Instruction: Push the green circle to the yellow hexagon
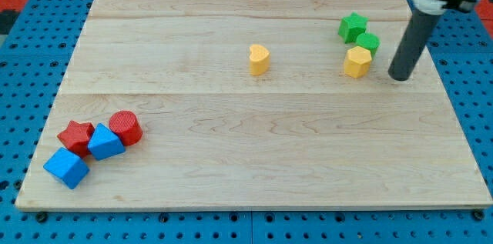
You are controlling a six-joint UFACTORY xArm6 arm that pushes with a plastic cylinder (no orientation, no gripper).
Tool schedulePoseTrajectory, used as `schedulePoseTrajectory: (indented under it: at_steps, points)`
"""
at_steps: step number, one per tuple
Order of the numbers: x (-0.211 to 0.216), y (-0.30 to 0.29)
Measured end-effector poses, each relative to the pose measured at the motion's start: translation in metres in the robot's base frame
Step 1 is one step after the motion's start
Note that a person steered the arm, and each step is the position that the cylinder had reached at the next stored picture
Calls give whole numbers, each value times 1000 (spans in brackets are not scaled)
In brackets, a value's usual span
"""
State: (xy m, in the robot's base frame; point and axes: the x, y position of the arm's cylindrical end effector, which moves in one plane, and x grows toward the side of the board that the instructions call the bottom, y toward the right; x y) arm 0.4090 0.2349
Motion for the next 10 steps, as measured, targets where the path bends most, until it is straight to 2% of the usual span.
schedulePoseTrajectory:
  at_steps: [2,3,4,5,6,7,9,10]
  points:
    - [-46,-144]
    - [-46,-169]
    - [0,-124]
    - [10,-35]
    - [-27,12]
    - [-68,-23]
    - [-70,-190]
    - [-58,-110]
